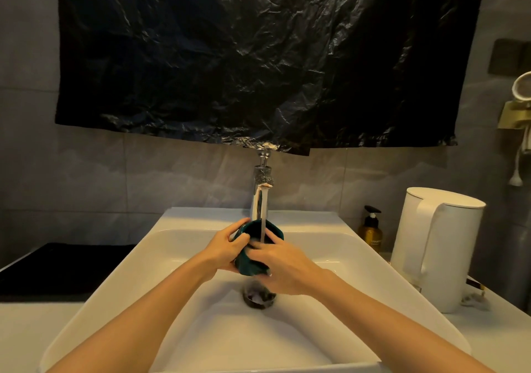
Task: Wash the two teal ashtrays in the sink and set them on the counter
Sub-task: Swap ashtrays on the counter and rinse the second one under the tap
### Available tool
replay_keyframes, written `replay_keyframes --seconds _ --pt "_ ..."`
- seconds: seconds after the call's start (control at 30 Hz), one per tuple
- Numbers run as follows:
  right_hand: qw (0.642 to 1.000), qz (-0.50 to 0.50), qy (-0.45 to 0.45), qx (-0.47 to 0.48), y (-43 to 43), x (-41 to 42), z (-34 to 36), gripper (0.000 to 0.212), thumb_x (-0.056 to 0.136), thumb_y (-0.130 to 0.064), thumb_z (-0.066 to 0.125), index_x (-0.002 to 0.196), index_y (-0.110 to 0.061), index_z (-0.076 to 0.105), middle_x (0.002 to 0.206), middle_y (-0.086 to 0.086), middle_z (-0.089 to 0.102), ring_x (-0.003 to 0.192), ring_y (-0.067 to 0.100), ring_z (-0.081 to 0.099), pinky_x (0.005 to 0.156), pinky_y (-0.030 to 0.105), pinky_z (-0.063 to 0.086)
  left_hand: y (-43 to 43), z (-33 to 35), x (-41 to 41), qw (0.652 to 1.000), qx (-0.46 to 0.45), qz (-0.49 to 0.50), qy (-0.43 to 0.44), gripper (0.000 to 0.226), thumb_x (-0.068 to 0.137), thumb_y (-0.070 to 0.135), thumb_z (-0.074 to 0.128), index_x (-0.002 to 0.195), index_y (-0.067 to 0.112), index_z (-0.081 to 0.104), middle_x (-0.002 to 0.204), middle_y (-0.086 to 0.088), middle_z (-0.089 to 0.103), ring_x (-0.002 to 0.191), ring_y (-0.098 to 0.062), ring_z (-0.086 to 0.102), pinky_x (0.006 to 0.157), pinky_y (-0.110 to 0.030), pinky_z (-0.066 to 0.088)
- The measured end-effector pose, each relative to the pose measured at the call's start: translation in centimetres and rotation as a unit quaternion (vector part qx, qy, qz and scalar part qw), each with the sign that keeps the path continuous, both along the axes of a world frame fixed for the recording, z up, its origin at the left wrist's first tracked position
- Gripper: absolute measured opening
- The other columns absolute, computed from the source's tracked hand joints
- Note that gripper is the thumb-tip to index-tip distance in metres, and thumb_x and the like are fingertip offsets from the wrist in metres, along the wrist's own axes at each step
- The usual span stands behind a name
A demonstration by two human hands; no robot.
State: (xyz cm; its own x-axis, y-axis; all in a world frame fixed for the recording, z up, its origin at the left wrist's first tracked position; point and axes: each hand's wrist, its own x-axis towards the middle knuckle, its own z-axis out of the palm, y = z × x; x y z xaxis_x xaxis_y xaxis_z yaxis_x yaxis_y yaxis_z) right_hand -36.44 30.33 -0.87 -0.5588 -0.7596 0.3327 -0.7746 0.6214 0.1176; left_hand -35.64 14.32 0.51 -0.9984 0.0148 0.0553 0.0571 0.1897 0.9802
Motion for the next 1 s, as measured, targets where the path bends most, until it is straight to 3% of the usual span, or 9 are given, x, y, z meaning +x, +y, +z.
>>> replay_keyframes --seconds 0.07,0.2,0.37,0.5,0.6,0.7,0.83,0.93,1.0 --pt "0.999 0.011 0.034 0.026 0.2 -0.3 0.2 0.042 0.085 -0.026 0.066 0.124 -0.018 0.052 0.133 0.001 0.056 0.13 0.025 0.043 0.119 0.044 0.017 0.1 -0.1 0.0 1.0 -0.012 -0.012 0.003 0.041 0.1 0.019 0.042 0.138 0.033 0.042 0.126 -0.005 0.051 0.105 -0.025 0.056 0.065 -0.035 0.058" --pt "0.993 -0.014 0.105 0.056 0.9 -0.5 0.5 0.067 0.083 -0.03 0.067 0.141 -0.019 0.037 0.144 0.001 0.048 0.138 0.022 0.037 0.121 0.033 0.001 0.0 0.2 0.0 1.0 0.009 0.001 0.007 0.039 0.1 0.019 0.042 0.136 0.033 0.044 0.124 -0.008 0.053 0.101 -0.024 0.06 0.07 -0.039 0.059" --pt "0.989 -0.002 0.137 0.057 0.1 -0.3 0.7 0.06 0.083 -0.035 0.064 0.137 -0.018 0.044 0.135 0.001 0.056 0.135 0.022 0.04 0.117 0.031 -0.012 0.0 0.1 0.0 1.0 0.008 -0.015 -0.002 0.037 0.1 0.02 0.042 0.134 0.034 0.046 0.125 -0.008 0.054 0.105 -0.027 0.06 0.071 -0.043 0.059" --pt "0.989 -0.034 0.137 0.041 0.4 0.2 0.8 0.056 0.086 -0.039 0.06 0.137 -0.019 0.047 0.13 0.002 0.06 0.13 0.023 0.045 0.114 0.025 -0.01 -0.2 0.1 -0.1 1.0 -0.001 0.005 0.001 0.036 0.1 0.023 0.042 0.134 0.033 0.046 0.124 -0.008 0.054 0.105 -0.027 0.059 0.065 -0.038 0.06" --pt "0.994 -0.007 0.101 0.042 -0.2 0.2 0.2 0.057 0.085 -0.032 0.064 0.136 -0.017 0.046 0.134 0.003 0.057 0.133 0.023 0.043 0.117 0.029 -0.005 -0.2 -0.2 -0.2 1.0 -0.021 0.001 -0.002 0.035 0.1 0.022 0.04 0.134 0.032 0.045 0.124 -0.006 0.051 0.105 -0.026 0.056 0.063 -0.035 0.058" --pt "0.989 -0.046 0.134 0.042 0.1 -0.4 0.6 0.062 0.084 -0.04 0.062 0.139 -0.019 0.043 0.133 0.002 0.058 0.133 0.022 0.043 0.117 0.03 -0.009 0.0 0.0 -0.2 1.0 -0.009 0.004 -0.005 0.035 0.1 0.022 0.04 0.133 0.032 0.046 0.125 -0.009 0.053 0.101 -0.026 0.06 0.063 -0.037 0.06" --pt "0.996 -0.032 0.076 0.032 -0.3 0.5 0.4 0.056 0.086 -0.034 0.063 0.138 -0.019 0.046 0.133 0.002 0.058 0.134 0.024 0.04 0.12 0.036 0.014 -0.3 0.0 -0.3 1.0 -0.014 0.007 0.001 0.037 0.101 0.018 0.039 0.134 0.032 0.045 0.126 -0.009 0.051 0.106 -0.027 0.056 0.067 -0.039 0.059" --pt "0.992 -0.04 0.108 0.046 -0.1 -0.3 0.5 0.066 0.082 -0.037 0.066 0.14 -0.017 0.042 0.139 0.002 0.052 0.136 0.022 0.039 0.12 0.036 0.001 0.0 0.1 0.0 1.0 -0.007 -0.006 0.002 0.036 0.101 0.017 0.039 0.132 0.033 0.046 0.125 -0.009 0.053 0.099 -0.024 0.06 0.065 -0.037 0.06" --pt "0.982 -0.086 0.155 0.059 0.0 -0.2 0.6 0.063 0.081 -0.038 0.066 0.135 -0.013 0.049 0.126 0.008 0.063 0.126 0.028 0.05 0.118 0.04 -0.006 0.1 0.3 0.0 1.0 -0.005 0.0 0.005 0.036 0.1 0.018 0.04 0.133 0.032 0.045 0.126 -0.009 0.052 0.105 -0.027 0.059 0.069 -0.039 0.059"
